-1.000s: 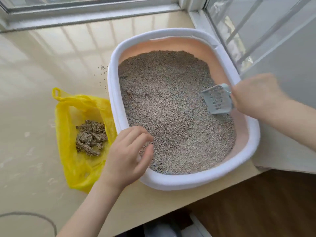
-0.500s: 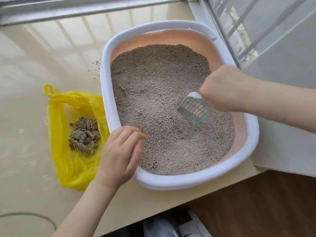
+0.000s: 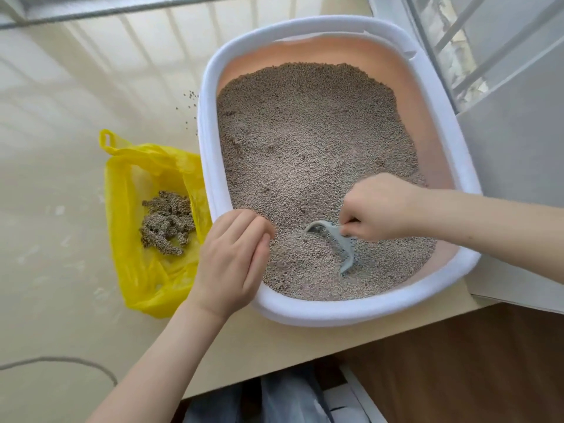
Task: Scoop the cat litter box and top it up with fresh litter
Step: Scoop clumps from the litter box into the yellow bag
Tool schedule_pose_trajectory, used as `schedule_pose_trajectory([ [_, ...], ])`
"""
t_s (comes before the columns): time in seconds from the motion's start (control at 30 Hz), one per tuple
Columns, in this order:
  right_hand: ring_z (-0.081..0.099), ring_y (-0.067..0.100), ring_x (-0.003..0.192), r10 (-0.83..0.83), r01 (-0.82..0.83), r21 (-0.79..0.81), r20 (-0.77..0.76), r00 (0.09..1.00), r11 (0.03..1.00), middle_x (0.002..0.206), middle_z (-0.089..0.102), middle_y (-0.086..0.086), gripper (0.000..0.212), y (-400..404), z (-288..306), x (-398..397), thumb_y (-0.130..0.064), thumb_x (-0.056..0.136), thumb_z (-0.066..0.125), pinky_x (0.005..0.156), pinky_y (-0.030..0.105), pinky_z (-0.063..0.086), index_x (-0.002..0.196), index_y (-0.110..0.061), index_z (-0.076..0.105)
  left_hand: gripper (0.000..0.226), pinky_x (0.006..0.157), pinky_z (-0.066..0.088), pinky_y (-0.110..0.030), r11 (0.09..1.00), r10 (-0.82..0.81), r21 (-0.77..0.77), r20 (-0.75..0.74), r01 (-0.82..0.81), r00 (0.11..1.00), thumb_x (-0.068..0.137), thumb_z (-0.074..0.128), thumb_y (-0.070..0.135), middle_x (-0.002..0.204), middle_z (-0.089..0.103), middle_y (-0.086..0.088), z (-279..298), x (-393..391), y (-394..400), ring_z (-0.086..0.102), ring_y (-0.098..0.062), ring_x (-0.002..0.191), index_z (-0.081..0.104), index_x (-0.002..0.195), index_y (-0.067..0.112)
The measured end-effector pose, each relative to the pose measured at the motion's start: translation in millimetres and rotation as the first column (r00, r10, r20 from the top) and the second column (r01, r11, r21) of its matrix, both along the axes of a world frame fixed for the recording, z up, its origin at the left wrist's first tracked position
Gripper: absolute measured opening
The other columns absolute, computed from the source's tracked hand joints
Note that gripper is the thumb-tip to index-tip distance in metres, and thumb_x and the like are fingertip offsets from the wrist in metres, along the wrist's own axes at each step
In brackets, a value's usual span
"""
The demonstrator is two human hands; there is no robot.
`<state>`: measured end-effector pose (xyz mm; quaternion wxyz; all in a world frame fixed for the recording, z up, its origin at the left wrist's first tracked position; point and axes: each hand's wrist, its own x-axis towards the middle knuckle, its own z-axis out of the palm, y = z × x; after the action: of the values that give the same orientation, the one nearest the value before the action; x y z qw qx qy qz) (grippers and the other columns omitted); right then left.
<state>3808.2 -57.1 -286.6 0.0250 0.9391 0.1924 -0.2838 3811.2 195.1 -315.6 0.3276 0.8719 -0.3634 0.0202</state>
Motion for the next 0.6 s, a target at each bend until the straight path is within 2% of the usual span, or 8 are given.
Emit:
schedule_pose_trajectory([
  [0.1, 0.061, 0.017, 0.06, -0.118, 0.12, 0.086, -0.034, 0.992, 0.989, 0.06, 0.064, -0.002, 0.033, 11, -7, -8, -0.039, 0.09, 0.054, 0.054, 0.024, 0.047, 0.072, -0.015, 0.068, 0.032, 0.072, 0.04, -0.038, 1.0, -0.005, 0.015, -0.015, 0.005, 1.0, 0.097, 0.032, 0.015, 0.078, 0.052, -0.005, 0, 1, -1, 0.048, -0.025, 0.072, 0.057, 0.08, 0.005],
  [0.2, 0.046, 0.009, 0.044, -0.299, 0.322, 0.182, -0.144, 0.943, 0.929, 0.047, 0.053, -0.006, 0.035, 22, -13, -18, -0.039, 0.091, 0.057, 0.046, 0.021, 0.035, 0.065, -0.018, 0.068, 0.033, 0.071, 0.039, -0.039, 1.0, -0.015, 0.024, -0.022, 0.016, 1.0, 0.098, 0.031, 0.017, 0.076, 0.05, -0.005, 2, 1, -2, 0.046, -0.026, 0.07, 0.056, 0.079, 0.005],
  [0.3, 0.035, 0.008, 0.039, -0.501, 0.556, 0.272, -0.249, 0.829, 0.785, 0.039, 0.044, -0.007, 0.044, 33, -18, -34, -0.038, 0.09, 0.06, 0.046, 0.023, 0.031, 0.048, -0.025, 0.057, 0.033, 0.071, 0.039, -0.039, 0.999, -0.008, 0.04, -0.026, 0.009, 1.0, 0.098, 0.03, 0.017, 0.076, 0.049, -0.004, 2, 0, -2, 0.045, -0.026, 0.071, 0.056, 0.08, 0.006],
  [0.4, 0.028, 0.013, 0.042, -0.663, 0.74, 0.322, -0.329, 0.673, 0.591, 0.042, 0.037, -0.004, 0.039, 42, -23, -50, -0.037, 0.09, 0.061, 0.048, 0.024, 0.029, 0.057, -0.017, 0.066, 0.034, 0.072, 0.039, -0.039, 0.999, -0.003, 0.042, -0.033, 0.004, 0.999, 0.099, 0.029, 0.018, 0.077, 0.05, -0.004, 2, -1, -2, 0.046, -0.026, 0.072, 0.056, 0.081, 0.007],
  [0.47, 0.026, 0.013, 0.043, -0.733, 0.8, 0.34, -0.332, 0.594, 0.494, 0.044, 0.034, -0.003, 0.04, 49, -26, -59, -0.037, 0.09, 0.061, 0.046, 0.024, 0.026, 0.065, -0.007, 0.067, 0.034, 0.072, 0.04, -0.039, 0.999, -0.004, 0.038, -0.03, 0.005, 1.0, 0.098, 0.03, 0.018, 0.078, 0.051, -0.004, 3, -1, -3, 0.047, -0.026, 0.072, 0.056, 0.081, 0.007],
  [0.53, 0.026, 0.013, 0.043, -0.782, 0.831, 0.357, -0.315, 0.538, 0.427, 0.045, 0.035, -0.002, 0.041, 56, -28, -64, -0.037, 0.09, 0.061, 0.044, 0.021, 0.024, 0.064, -0.006, 0.066, 0.033, 0.071, 0.04, -0.039, 0.999, -0.004, 0.038, -0.023, 0.005, 1.0, 0.098, 0.03, 0.018, 0.078, 0.05, -0.004, 2, -1, -3, 0.046, -0.026, 0.071, 0.056, 0.081, 0.007],
  [0.6, 0.026, 0.015, 0.044, -0.817, 0.853, 0.381, -0.315, 0.482, 0.356, 0.046, 0.034, 0.0, 0.044, 63, -28, -63, -0.037, 0.09, 0.061, 0.045, 0.023, 0.023, 0.059, -0.006, 0.061, 0.032, 0.071, 0.04, -0.039, 0.999, -0.004, 0.036, -0.028, 0.005, 1.0, 0.098, 0.031, 0.018, 0.077, 0.049, -0.003, 2, -1, -3, 0.046, -0.025, 0.071, 0.056, 0.081, 0.007],
])
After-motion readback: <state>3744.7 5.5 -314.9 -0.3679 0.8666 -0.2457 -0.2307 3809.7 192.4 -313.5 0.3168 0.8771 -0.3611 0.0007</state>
